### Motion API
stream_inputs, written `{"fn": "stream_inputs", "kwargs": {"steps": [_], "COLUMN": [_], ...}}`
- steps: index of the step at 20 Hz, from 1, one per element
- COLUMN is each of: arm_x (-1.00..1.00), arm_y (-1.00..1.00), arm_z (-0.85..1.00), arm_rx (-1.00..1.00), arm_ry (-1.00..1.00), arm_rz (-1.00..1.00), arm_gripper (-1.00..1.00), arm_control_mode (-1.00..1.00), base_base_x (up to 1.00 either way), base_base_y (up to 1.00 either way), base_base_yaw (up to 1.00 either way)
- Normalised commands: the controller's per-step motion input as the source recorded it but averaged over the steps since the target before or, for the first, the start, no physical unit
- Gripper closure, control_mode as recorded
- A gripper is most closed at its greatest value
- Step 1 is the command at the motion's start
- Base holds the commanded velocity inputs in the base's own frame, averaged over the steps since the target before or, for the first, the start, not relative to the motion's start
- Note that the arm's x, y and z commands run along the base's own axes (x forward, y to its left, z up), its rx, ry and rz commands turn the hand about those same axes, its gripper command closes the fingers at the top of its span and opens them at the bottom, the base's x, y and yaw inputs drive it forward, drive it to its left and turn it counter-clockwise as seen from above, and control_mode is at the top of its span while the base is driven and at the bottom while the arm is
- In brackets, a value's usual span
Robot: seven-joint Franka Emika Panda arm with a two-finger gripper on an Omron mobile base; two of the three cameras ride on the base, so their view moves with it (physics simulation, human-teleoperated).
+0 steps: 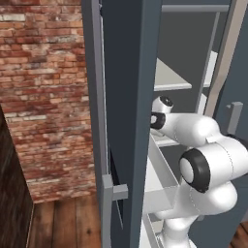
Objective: Take the mango, corn, and chicken drumstick from the freezer and place them in the bowl on the counter.
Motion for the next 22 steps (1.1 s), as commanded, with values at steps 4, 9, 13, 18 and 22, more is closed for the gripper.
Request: {"fn": "stream_inputs", "kwargs": {"steps": [4, 9, 13, 18, 22], "arm_x": [-0.53, -0.68, -0.69, -0.64, -0.53], "arm_y": [-0.06, -0.18, -0.26, -0.16, -0.06], "arm_z": [-0.06, 0.07, 0.29, 0.38, 0.36], "arm_rx": [0.00, 0.00, 0.00, 0.00, -0.01], "arm_ry": [-0.07, 0.00, 0.05, 0.10, 0.05], "arm_rz": [-0.01, -0.04, -0.07, -0.09, -0.09], "arm_gripper": [1.00, 1.00, 1.00, 1.00, 1.00], "arm_control_mode": [-1.00, -1.00, -1.00, -1.00, -1.00], "base_base_x": [0.00, 0.00, 0.00, 0.00, 0.00], "base_base_y": [0.00, 0.00, 0.00, 0.00, 0.00], "base_base_yaw": [0.00, 0.00, 0.00, 0.00, 0.00]}}
